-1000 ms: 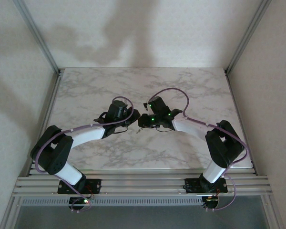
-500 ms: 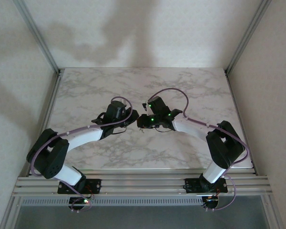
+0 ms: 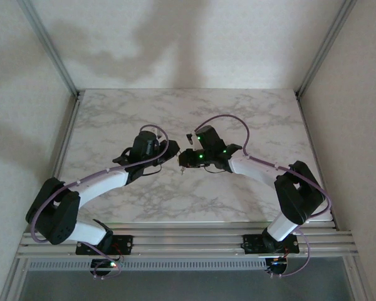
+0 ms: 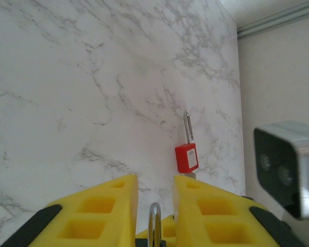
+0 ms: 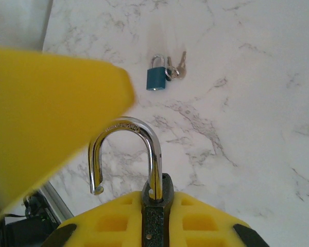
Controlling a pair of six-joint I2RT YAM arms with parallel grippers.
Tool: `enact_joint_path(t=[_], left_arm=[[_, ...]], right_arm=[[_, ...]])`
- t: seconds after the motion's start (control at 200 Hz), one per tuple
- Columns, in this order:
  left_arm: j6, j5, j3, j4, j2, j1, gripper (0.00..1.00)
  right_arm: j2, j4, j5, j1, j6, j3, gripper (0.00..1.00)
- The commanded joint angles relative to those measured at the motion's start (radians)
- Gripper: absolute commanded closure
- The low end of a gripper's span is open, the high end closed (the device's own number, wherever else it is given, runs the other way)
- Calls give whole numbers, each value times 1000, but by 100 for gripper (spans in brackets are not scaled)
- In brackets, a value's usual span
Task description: Lock with the key
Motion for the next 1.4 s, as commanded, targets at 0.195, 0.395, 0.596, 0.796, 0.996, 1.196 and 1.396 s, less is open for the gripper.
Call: enact_joint_path(t=[0.195, 0.395, 0.596, 0.796, 0.996, 1.196, 1.396], left_arm=[[36, -20, -11, -35, -83, 36, 44], [59, -75, -55, -34, -153, 44, 1], [44, -239, -169, 33, -311, 50, 0], [75, -361, -216, 41, -477, 49, 0], [110, -318, -239, 46, -570, 53, 1], [119, -297, -239, 3, -562, 53, 0], [134, -224, -244, -6, -550, 53, 0]], right_arm=[[-58, 54, -60, 21, -35, -29, 100], [-114, 98, -90, 20, -56, -61, 100], [-134, 152, -134, 21, -55, -85, 100], [-142, 195, -179, 21, -55, -100, 100], [-163, 222, -229, 21, -56, -110, 100], [-163, 253, -308, 20, -55, -113, 100], [-164, 257, -346, 20, -55, -108, 100]])
